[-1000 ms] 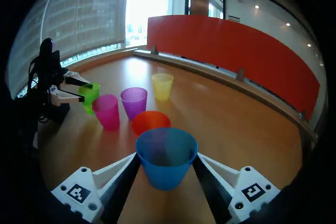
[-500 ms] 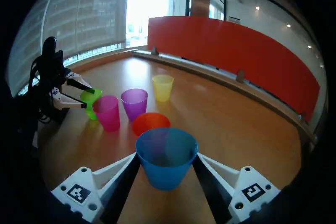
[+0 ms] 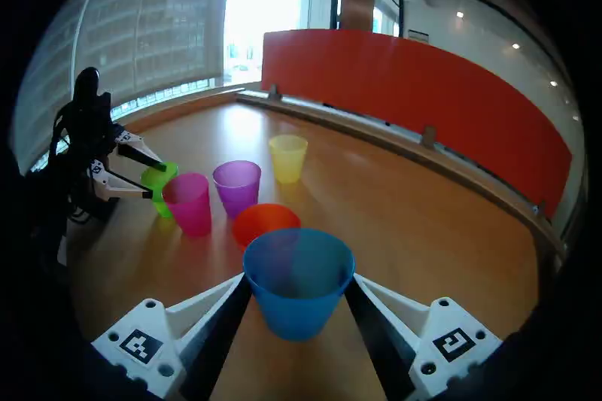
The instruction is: Pour water
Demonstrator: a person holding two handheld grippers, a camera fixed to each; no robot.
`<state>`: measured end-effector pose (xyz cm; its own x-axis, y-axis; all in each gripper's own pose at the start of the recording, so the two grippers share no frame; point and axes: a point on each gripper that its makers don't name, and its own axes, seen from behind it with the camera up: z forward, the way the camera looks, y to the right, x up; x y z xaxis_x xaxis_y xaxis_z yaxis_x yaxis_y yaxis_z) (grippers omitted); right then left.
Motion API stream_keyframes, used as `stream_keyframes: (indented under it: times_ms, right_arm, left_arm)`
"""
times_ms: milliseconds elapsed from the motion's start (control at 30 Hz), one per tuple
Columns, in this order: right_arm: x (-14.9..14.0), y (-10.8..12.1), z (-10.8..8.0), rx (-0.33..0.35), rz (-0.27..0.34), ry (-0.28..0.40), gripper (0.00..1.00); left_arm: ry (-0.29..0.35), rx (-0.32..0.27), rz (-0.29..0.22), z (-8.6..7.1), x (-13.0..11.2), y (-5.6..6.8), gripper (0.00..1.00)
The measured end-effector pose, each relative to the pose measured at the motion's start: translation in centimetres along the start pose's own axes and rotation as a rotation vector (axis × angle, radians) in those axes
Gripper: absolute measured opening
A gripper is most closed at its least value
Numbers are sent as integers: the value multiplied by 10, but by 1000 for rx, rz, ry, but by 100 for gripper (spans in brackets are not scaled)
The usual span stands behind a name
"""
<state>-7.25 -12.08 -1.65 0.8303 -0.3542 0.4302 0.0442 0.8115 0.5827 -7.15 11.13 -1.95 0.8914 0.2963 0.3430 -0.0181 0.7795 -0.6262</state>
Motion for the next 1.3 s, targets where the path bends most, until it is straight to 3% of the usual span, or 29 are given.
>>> stream_keyframes:
  times_ms: [367, 867, 1300]
  right_arm:
    - [-10, 11, 14, -23, 21, -54, 88]
    - [-30, 13, 28, -16, 36, -113, 88]
    - [-38, 12, 25, -12, 50, -119, 89]
  left_arm:
    - [-39, 15, 33, 0, -7, 0, 87]
    - [-35, 17, 4, -5, -5, -1, 88]
    - [-25, 10, -10, -11, -3, 0, 88]
